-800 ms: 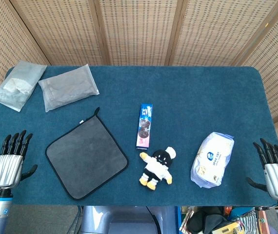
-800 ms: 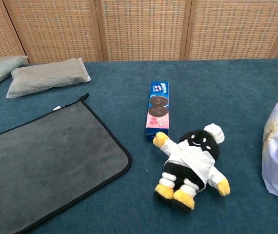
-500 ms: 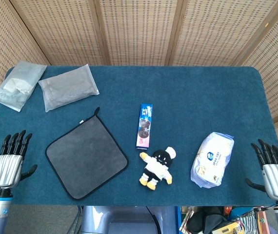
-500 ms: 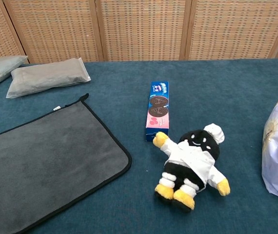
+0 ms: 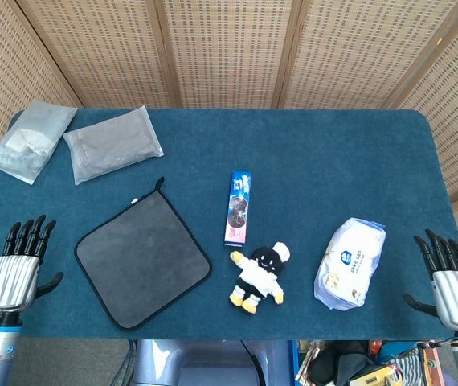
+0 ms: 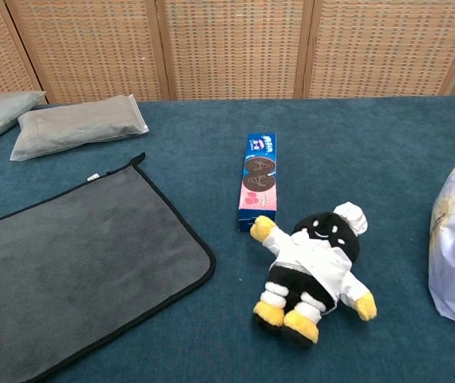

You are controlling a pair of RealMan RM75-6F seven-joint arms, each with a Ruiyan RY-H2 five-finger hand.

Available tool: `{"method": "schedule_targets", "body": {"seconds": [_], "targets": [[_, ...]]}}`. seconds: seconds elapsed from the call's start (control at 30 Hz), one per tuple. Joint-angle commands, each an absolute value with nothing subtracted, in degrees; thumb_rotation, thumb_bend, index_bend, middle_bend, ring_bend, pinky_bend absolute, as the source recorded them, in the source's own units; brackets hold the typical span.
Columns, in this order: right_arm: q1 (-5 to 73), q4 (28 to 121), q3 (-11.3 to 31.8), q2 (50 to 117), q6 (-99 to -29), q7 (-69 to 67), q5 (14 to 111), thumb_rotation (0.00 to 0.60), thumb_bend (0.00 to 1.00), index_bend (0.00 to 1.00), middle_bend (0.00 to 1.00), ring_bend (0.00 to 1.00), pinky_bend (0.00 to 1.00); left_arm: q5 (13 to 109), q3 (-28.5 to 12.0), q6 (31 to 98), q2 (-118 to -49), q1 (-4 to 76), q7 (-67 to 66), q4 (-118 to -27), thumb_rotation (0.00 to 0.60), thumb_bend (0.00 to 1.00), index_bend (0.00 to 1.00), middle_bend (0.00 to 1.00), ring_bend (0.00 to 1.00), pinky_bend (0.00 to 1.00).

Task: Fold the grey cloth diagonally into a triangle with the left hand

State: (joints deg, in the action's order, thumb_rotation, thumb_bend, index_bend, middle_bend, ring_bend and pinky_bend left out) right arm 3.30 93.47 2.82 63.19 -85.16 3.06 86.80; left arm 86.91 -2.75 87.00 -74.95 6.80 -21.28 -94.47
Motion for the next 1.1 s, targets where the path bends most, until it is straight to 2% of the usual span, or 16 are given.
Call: {"method": "schedule_targets", "body": {"seconds": [0.03,0.5,0.8,1.1], "targets": [[3.33,93.42,2.83,63.16,-85.11,2.9,86.78,0.6,0.0,0.0,0.0,0.0,0.0,87.4,-2.49,87.13,-75.11,6.77,-21.55,-94.71,0.6,0.22,0.0,0.0,0.0,0.0],[3.18,93.43,2.83,62.99,-85.28,1.99,86.76,0.6,0.0,0.0,0.0,0.0,0.0,94.08,0.76,87.8,-76.59,6.9,-20.73,-94.66,0.6,0.22,0.01,0.0,0.0,0.0],[3.13,93.4,2.85,62.96,-85.45,1.36,86.91,0.6,0.0,0.0,0.0,0.0,0.0,98.65,5.71,85.87,-77.24,6.19,-20.96,-93.74,0.6,0.23,0.2,0.0,0.0,0.0],[2.99,93.31,2.98,62.81,-85.87,0.47,87.0,0.6,0.0,0.0,0.0,0.0,0.0,101.22,9.21,85.29,-80.32,4.39,-20.97,-88.0,0.6,0.23,0.25,0.0,0.0,0.0]]}}
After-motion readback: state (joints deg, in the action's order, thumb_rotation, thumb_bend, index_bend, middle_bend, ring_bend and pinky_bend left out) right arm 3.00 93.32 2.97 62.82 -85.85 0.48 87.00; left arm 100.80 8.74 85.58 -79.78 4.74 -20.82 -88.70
